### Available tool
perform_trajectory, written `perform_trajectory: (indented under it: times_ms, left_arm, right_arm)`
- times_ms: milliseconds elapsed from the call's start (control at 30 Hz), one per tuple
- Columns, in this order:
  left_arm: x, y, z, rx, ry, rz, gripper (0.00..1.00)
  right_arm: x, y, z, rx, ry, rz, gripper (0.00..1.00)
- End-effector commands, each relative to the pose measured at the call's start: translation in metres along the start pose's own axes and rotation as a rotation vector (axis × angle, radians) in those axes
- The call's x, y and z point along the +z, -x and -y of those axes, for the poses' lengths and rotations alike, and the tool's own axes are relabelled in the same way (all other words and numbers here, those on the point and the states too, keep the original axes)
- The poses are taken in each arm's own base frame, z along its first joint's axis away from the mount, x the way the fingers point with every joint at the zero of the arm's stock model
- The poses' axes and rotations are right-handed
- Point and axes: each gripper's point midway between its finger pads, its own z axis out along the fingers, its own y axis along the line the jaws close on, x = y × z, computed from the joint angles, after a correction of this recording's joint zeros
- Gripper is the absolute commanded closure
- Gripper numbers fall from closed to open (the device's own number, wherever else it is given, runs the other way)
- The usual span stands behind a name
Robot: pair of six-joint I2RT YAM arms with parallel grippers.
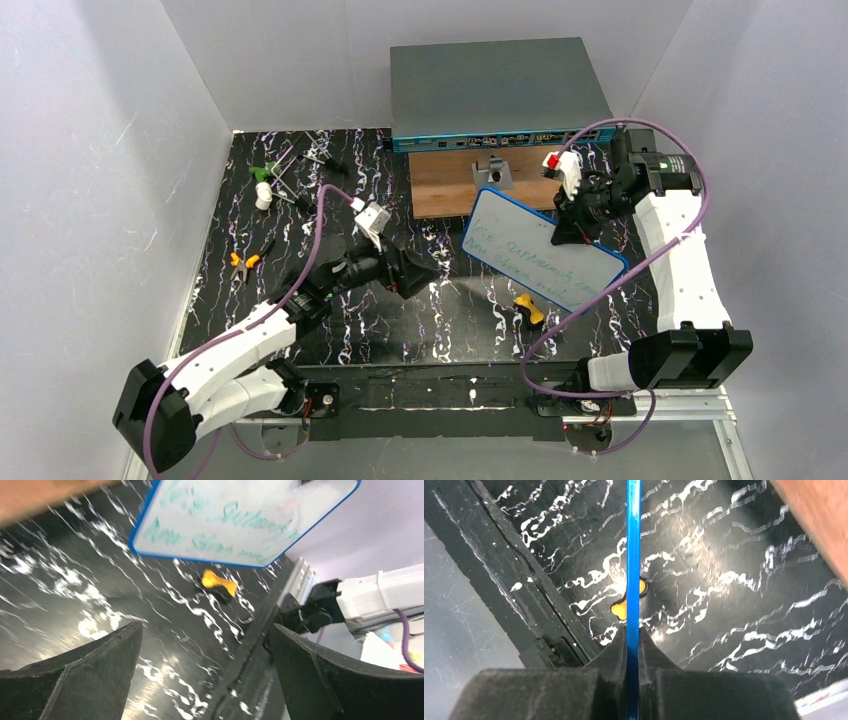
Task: Erase the whiteboard
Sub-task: Pick up the whiteboard eraser from the center of the board.
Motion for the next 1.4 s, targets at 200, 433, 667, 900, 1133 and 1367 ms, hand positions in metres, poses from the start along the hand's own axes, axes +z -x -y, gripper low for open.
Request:
perform_trajectory:
  times_ms: [200, 433, 667, 900, 1133, 1367]
  left_arm:
    - [0.071, -0.074, 0.039, -0.367, 0.346, -0.180, 0.13]
    - [0.122, -0.119, 0.050, -0.517, 0.715, -0.344, 0.22]
    - [0.148, -0.158, 0.038, -0.517, 0.900, -0.472, 0.33]
    - [0.181, -0.169, 0.032, -0.462, 0.927, -0.488, 0.32]
    - [0.199, -0.163, 0.039, -0.478, 0.885, -0.451, 0.30]
    - [0.210, -0.167, 0.036, -0.518, 0.894, -0.416, 0.33]
  right_arm:
    - [-0.012, -0.029, 0.033, 0.239, -0.192, 0.057, 0.99]
    - [-0.010, -0.032, 0.043, 0.278, -0.216, 0.072, 0.99]
    - [-0.015, -0.038, 0.054, 0.314, -0.245, 0.083, 0.99]
    - [-0.016, -0.041, 0.055, 0.323, -0.234, 0.099, 0.99]
    - [-0.015, -0.041, 0.051, 0.315, -0.222, 0.104, 0.99]
    - [-0.014, -0.044, 0.049, 0.310, -0.218, 0.098, 0.99]
